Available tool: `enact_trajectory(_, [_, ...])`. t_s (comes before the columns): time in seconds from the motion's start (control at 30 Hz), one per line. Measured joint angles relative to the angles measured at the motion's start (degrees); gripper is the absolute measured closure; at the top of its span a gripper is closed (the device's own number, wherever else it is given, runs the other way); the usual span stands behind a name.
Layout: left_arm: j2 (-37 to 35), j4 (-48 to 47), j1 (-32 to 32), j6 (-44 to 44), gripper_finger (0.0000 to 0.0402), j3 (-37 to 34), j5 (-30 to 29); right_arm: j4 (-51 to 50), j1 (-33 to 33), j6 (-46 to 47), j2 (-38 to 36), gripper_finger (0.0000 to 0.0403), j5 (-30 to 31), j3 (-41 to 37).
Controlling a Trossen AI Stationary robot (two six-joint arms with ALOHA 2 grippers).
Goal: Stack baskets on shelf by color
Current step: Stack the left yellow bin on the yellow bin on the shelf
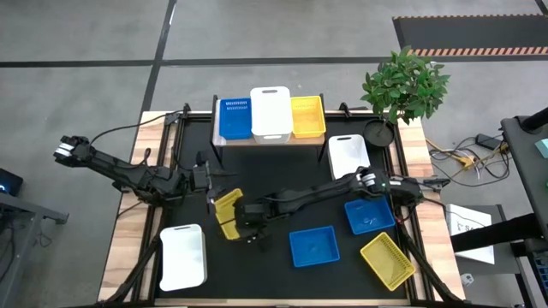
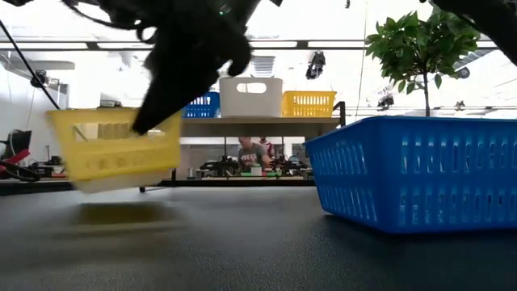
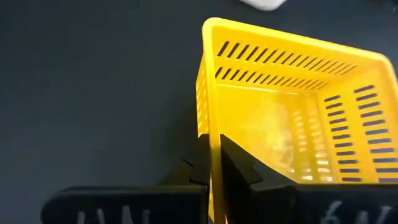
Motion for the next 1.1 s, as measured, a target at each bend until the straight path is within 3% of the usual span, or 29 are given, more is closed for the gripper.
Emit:
enact_trajectory(0.27, [-0.02, -0.11, 0.0, -0.03, 0.0308, 0.0, 0.0, -5.52, 0.24, 1.3, -10.04, 0.0394, 0.04, -8.62])
enact_trajectory(0.67, [0.02, -0.01, 0.02, -0.03, 0.0308, 0.0, 0.0, -1.94, 0.2, 9.45, -33.06, 0.0394, 2.73, -26.05])
enact_trajectory(1.1, [0.05, 0.39, 0.04, -0.03, 0.0308, 0.0, 0.0, -6.17, -3.03, 6.12, -51.22, 0.0394, 21.14, -28.58])
